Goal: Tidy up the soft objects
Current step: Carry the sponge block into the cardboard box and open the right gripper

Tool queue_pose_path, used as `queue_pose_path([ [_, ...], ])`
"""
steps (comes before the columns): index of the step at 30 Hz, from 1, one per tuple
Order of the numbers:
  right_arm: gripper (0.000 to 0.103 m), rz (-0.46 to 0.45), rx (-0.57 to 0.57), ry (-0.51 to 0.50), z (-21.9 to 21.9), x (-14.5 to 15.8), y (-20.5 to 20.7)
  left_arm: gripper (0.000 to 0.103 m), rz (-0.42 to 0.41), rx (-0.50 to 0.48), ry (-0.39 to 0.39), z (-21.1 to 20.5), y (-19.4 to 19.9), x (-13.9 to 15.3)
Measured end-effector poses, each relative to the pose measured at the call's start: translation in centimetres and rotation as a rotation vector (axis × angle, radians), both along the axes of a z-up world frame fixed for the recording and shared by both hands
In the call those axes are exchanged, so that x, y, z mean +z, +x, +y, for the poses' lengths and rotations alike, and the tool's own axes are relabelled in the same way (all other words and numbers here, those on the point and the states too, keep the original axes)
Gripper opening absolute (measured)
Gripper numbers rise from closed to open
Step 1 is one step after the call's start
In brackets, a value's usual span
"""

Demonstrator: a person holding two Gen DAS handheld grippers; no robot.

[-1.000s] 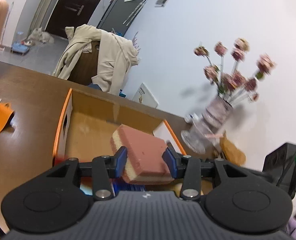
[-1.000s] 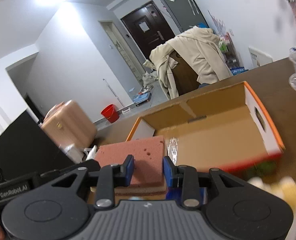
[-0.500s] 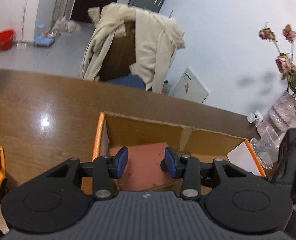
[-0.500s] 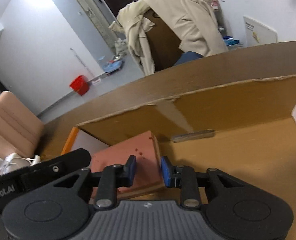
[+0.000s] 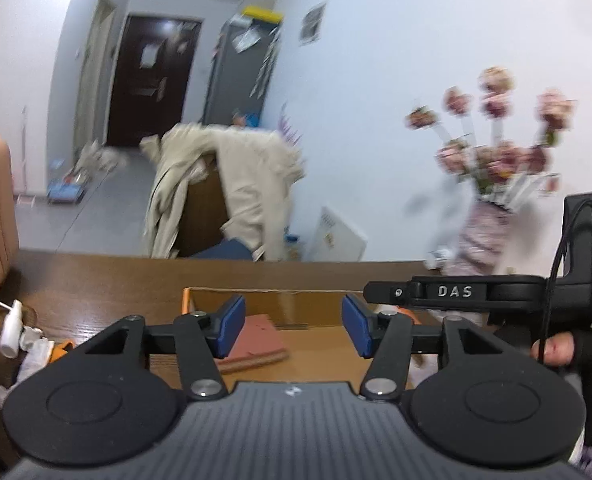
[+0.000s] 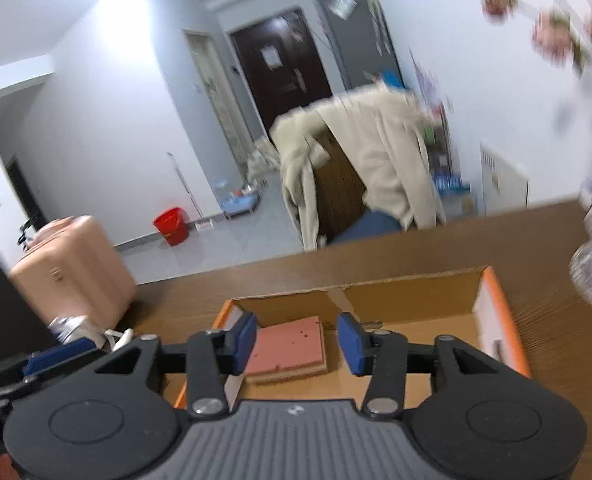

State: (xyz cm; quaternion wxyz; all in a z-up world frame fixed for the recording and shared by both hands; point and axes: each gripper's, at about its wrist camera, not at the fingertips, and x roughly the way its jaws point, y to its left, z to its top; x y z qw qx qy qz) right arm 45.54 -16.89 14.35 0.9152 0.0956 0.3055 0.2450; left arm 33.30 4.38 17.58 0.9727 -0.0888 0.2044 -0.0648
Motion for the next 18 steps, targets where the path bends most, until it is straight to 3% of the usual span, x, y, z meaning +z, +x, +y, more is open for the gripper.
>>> queue_pose_path([
  [4,0.068,-0.123,0.032,-0.028,-2.0,2.8,-8.1,0.069,-0.083,-0.008,-0.004,-0.9,-7.8,0.6],
  [8,0.071,-0.206,0.057,-0.079,-2.9,3.4,-15.7,0.073,-0.133,-0.023,0.024,-1.4,-15.7,-0.8],
  [10,0.073,-0.224,0.058,-0.095,-3.4,2.7,-19.1,0.082,-0.163,-0.018,0.057,-1.6,-19.2,-2.1],
  [13,0.075,-0.229,0.032,-0.102,-4.0,0.4,-23.8,0.084,-0.190,-0.002,0.112,-1.7,-23.5,-4.6],
  [18,0.078,-0.186,-0.093,-0.107,-5.2,-4.4,-28.7,0.089,-0.144,-0.006,0.116,-1.2,-27.3,-8.4],
])
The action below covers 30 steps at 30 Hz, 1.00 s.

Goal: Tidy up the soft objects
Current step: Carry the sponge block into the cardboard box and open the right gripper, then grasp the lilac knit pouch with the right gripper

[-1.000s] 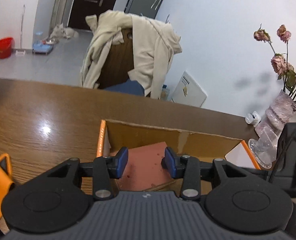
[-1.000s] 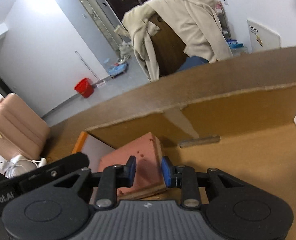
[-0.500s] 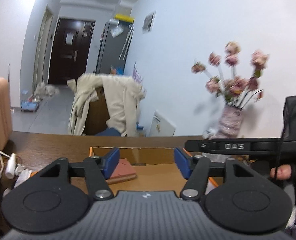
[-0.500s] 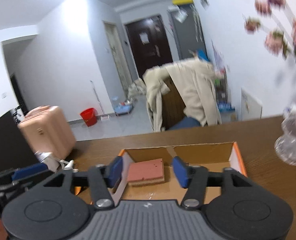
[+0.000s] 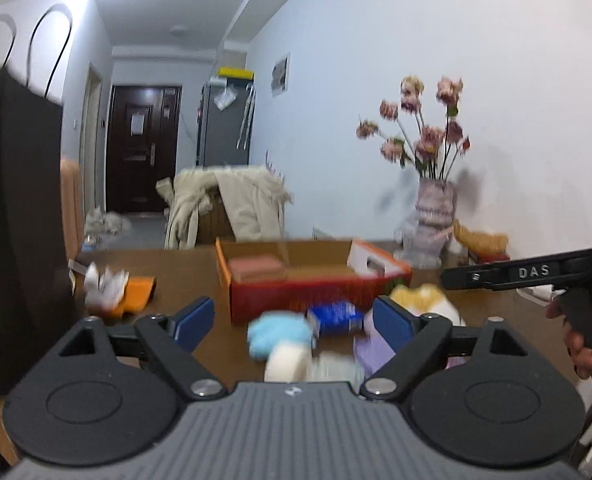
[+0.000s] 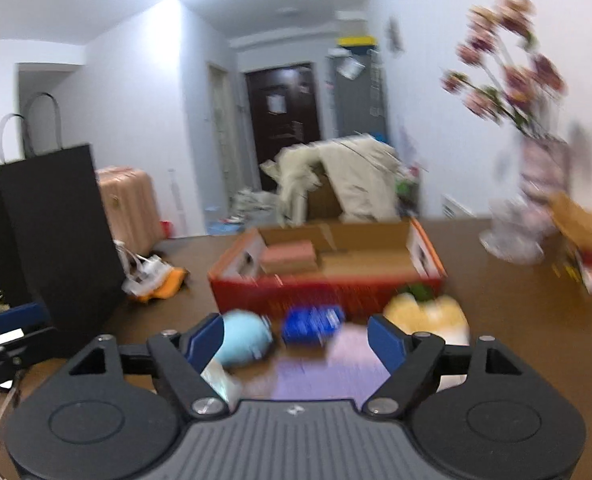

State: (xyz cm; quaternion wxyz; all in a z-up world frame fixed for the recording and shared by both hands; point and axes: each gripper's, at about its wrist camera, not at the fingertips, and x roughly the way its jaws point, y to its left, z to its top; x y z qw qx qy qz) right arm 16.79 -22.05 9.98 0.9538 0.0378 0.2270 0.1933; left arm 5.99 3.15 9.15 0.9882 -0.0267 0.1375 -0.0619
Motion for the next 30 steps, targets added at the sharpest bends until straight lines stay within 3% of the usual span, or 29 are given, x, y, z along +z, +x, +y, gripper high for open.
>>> queue_pose_path([
  [4,0.078,0.022,-0.055,-0.009,-0.8,-2.8,-2.7,0.090,0.045,0.005,-0.026,0.7,-1.4,-2.5],
  [12,0.078,0.045,0.029,-0.067,1.1,-6.1,-5.1,0.091,0.109,-0.013,-0.015,0.1,-0.5,-5.6],
  [23,0.077,0.054,-0.012,-0.047,1.0,-7.8,-4.5,0.093,0.150,-0.039,-0.002,-1.0,1.7,-7.3],
  [30,0.077,0.041,-0.050,-0.041,0.3,-7.8,-3.3,0.093,0.162,-0.051,-0.054,-0.9,3.8,-7.2],
])
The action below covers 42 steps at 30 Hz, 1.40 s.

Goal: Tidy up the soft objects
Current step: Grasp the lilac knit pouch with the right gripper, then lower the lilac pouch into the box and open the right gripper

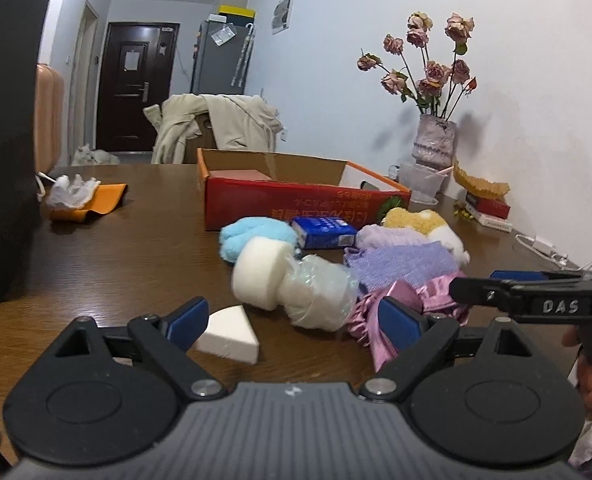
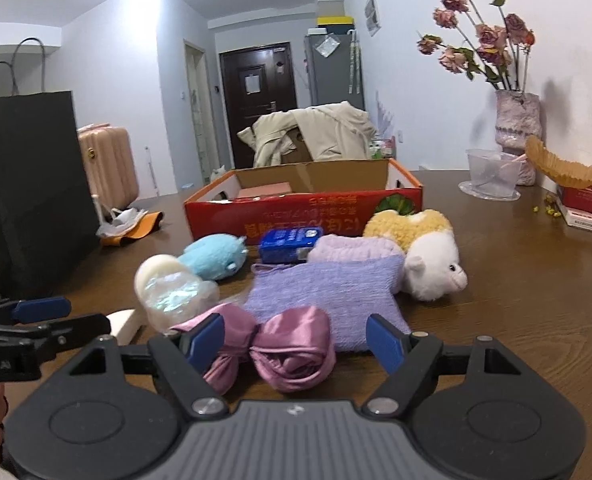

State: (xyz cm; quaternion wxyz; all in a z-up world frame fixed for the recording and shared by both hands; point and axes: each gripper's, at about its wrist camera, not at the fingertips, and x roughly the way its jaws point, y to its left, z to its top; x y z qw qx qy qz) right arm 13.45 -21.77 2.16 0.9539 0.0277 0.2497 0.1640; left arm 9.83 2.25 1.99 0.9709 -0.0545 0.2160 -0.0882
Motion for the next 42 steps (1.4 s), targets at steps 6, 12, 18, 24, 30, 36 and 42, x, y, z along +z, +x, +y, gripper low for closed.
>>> queue_pose_path([
  [6,0.073,0.016,-0.034,0.000,-1.2,-0.3,2.5,0.080,0.023,-0.069,-0.051,-1.6,3.0,1.1],
  [12,0.069,0.071,-0.032,0.039,-2.9,-1.3,6.0,0.060,0.137,-0.185,-0.089,-5.2,8.9,1.9],
  [18,0.061,0.161,0.002,0.132,-4.5,-3.0,9.7,0.062,0.327,-0.177,-0.113,-6.7,14.7,-0.4],
  [24,0.032,0.184,0.058,0.211,-5.5,-3.4,10.4,0.021,0.354,-0.236,-0.222,-6.3,16.1,-1.2],
  [30,0.023,0.075,0.095,0.225,-5.5,-0.1,10.2,0.012,0.258,-0.251,-0.241,-6.5,15.3,2.5],
  [36,0.023,-0.052,0.171,0.202,-4.7,6.2,16.3,0.012,0.169,-0.234,-0.247,-5.1,21.6,9.7],
  [42,0.023,0.092,0.178,0.182,-2.8,7.7,31.6,0.012,0.250,-0.173,-0.229,-5.0,35.6,10.2],
])
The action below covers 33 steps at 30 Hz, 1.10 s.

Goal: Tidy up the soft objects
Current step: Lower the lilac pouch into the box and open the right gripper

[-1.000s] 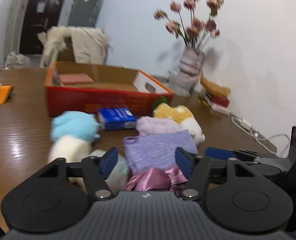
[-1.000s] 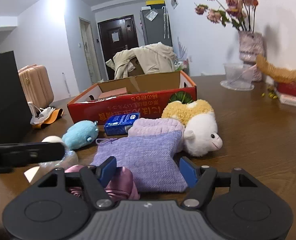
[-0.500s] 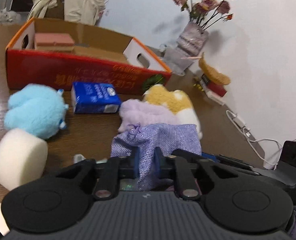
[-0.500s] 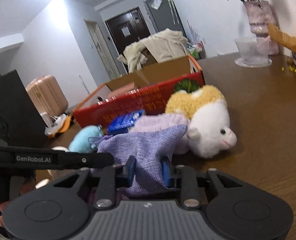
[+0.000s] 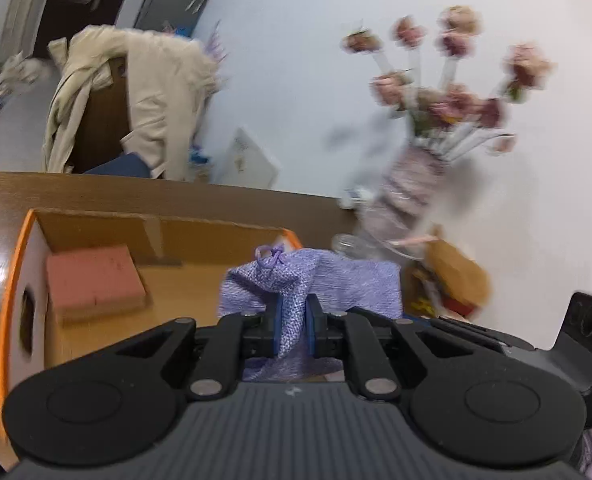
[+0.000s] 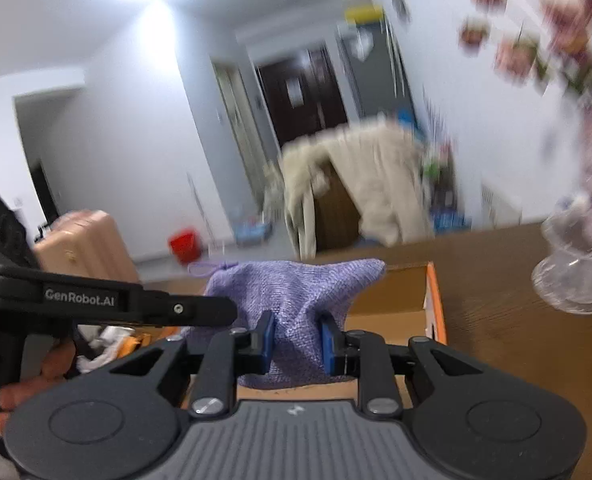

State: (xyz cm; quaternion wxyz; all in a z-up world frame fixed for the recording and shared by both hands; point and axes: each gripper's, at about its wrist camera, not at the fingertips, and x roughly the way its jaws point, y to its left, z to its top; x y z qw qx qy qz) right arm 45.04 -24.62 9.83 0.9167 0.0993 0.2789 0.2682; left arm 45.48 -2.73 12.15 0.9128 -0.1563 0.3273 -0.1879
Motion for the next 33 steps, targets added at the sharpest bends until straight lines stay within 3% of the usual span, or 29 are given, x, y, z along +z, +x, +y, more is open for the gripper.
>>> queue_pose_path([
  [2,0.023,0.094,-0.007,-0.037,1.1,-1.3,6.0,0.016,0.055,0.038,-0.010,0.2,4.5,-1.9],
  [4,0.022,0.156,-0.060,-0.090,2.2,-3.0,10.6,0.056,0.094,0.122,-0.020,0.5,7.9,-4.3],
  [7,0.023,0.249,-0.098,-0.168,3.7,-5.7,15.2,0.054,0.126,0.167,0.004,0.9,10.4,-5.9],
  [9,0.024,0.206,-0.110,-0.309,5.3,-6.9,16.0,0.056,0.118,0.163,0.003,1.3,10.4,-5.9],
  [11,0.033,0.192,-0.130,-0.367,6.2,-7.0,16.0,0.058,0.092,0.149,0.022,1.6,9.7,-5.4],
  [13,0.058,0.185,-0.128,-0.387,6.8,-6.7,15.7,0.059,0.067,0.143,0.053,1.6,8.7,-4.3],
  [16,0.059,0.141,-0.129,-0.415,6.6,-5.2,14.7,0.059,0.038,0.154,0.079,1.8,6.8,-2.1],
  [19,0.059,0.092,-0.139,-0.373,5.4,-1.7,12.3,0.060,-0.015,0.166,0.125,1.7,3.5,0.8],
  [23,0.062,0.000,-0.146,-0.303,2.4,3.4,6.6,0.077,-0.157,0.195,0.139,1.8,-4.0,4.4],
  [25,0.068,-0.046,-0.150,-0.279,1.2,5.4,3.1,0.077,-0.209,0.192,0.186,1.5,-8.0,5.1],
  [29,0.069,-0.138,-0.138,-0.249,0.3,7.9,-4.9,0.083,-0.322,0.189,0.224,1.3,-15.6,6.2],
  [33,0.075,-0.217,-0.116,-0.207,0.3,8.4,-14.1,0.091,-0.426,0.169,0.239,1.7,-23.1,6.5],
])
